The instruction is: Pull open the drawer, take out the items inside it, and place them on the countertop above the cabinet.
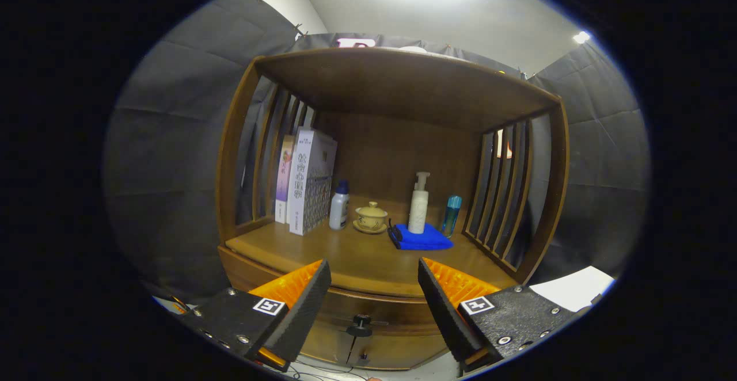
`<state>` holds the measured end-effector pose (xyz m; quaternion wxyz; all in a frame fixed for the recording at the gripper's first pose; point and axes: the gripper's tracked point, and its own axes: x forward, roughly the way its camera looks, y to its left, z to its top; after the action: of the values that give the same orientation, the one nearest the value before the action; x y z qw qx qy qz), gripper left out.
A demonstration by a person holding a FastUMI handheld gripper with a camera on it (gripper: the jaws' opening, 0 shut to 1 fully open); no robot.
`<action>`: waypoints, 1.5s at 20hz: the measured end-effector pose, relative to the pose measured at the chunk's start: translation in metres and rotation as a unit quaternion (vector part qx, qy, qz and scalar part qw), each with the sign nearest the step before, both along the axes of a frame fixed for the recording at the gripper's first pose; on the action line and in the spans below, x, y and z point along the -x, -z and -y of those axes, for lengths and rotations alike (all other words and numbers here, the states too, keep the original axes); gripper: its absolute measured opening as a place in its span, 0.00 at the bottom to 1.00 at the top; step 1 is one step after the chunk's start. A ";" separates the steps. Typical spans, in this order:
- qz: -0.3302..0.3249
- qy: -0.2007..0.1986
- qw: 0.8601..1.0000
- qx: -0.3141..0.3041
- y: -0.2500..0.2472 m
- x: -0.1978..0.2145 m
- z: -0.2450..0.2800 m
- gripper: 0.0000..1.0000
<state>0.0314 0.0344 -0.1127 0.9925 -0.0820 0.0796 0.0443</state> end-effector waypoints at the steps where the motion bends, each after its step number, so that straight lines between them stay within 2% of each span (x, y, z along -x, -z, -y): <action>1: -0.001 -0.002 1.000 0.002 0.008 -0.002 -0.001 0.95; 7: -0.044 -0.012 0.999 0.027 0.077 -0.011 -0.008 0.95; 14: -0.081 0.008 0.996 -0.043 0.132 -0.012 0.001 0.95; 15: -0.086 -0.003 0.995 -0.045 0.135 -0.013 -0.002 0.95; 20: -0.098 0.012 0.994 -0.046 0.149 -0.020 0.004 0.93; 22: -0.105 0.018 0.993 -0.049 0.156 -0.020 0.006 0.87; 23: -0.107 0.022 0.993 -0.047 0.157 -0.021 0.005 0.80; 26: -0.102 0.017 0.993 -0.051 0.159 -0.025 -0.002 0.68; 29: -0.111 0.021 0.992 -0.055 0.161 -0.026 -0.002 0.49; 30: -0.113 0.018 0.992 -0.053 0.161 -0.024 -0.002 0.48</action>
<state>0.0551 0.0361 -0.2741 0.9807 -0.0222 0.1901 0.0397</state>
